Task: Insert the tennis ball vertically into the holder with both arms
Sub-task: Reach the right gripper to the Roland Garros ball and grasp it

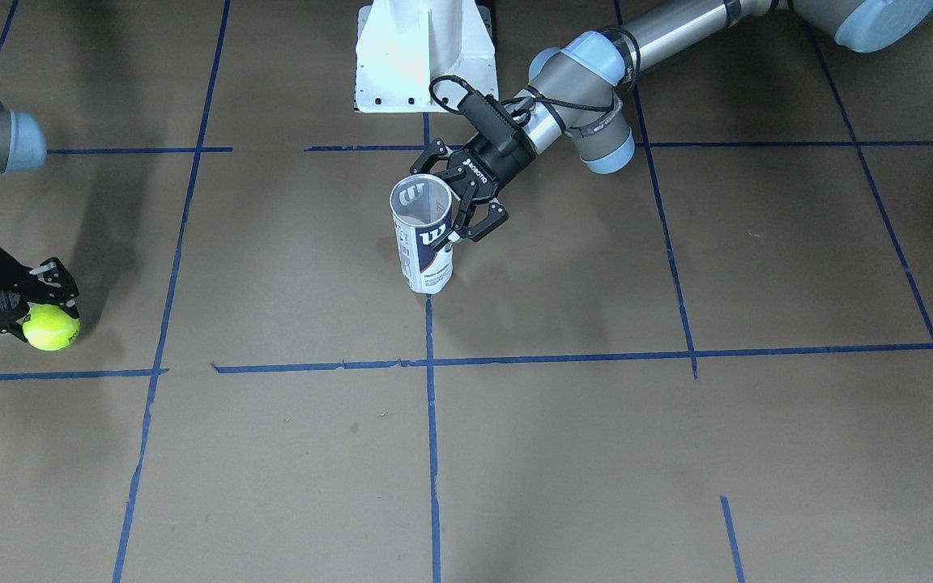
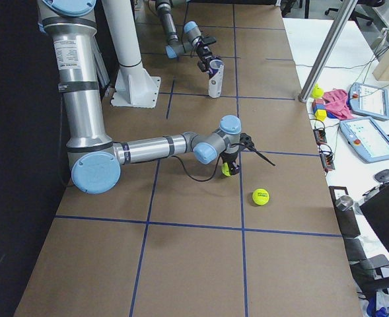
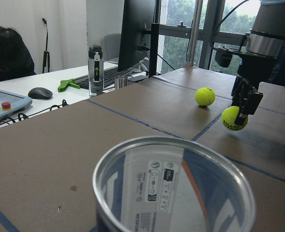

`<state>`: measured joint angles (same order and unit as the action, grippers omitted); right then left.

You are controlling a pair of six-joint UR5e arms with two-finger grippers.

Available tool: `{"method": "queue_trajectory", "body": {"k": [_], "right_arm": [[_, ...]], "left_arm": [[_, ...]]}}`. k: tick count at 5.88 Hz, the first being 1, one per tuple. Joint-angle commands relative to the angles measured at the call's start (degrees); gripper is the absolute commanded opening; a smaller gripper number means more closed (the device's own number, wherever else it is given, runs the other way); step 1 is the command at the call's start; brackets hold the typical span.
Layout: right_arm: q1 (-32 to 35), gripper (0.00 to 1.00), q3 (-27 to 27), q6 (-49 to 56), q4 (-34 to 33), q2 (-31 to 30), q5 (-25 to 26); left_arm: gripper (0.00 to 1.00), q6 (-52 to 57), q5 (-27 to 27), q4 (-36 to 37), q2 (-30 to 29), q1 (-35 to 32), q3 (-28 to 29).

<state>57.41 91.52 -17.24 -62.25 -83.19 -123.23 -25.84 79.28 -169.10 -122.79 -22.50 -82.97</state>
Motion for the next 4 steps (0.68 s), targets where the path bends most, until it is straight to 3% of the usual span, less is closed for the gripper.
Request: {"method": "queue_trajectory", "body": {"k": [1, 2, 3, 4], "right_arm": [[0.0, 0.13, 12.7, -6.4, -10.2, 1.4, -0.3], [-1.2, 0.14, 23.0, -10.8, -26.1, 6.3, -0.3], [-3.5, 0.15, 27.9, -18.4, -37.0, 14.7, -0.3], [-6.5, 0.15, 28.4, -26.0, -40.0, 20.6, -0.1]], "left_arm": [[0.73, 0.1, 0.0, 0.0, 0.0, 0.0, 0.0], [0.73, 0.1, 0.0, 0.0, 0.0, 0.0, 0.1], [0.73, 0.0, -0.1, 0.0, 0.0, 0.0, 0.1], [0.74, -0.6, -0.1, 0.0, 0.0, 0.0, 0.3]]}}
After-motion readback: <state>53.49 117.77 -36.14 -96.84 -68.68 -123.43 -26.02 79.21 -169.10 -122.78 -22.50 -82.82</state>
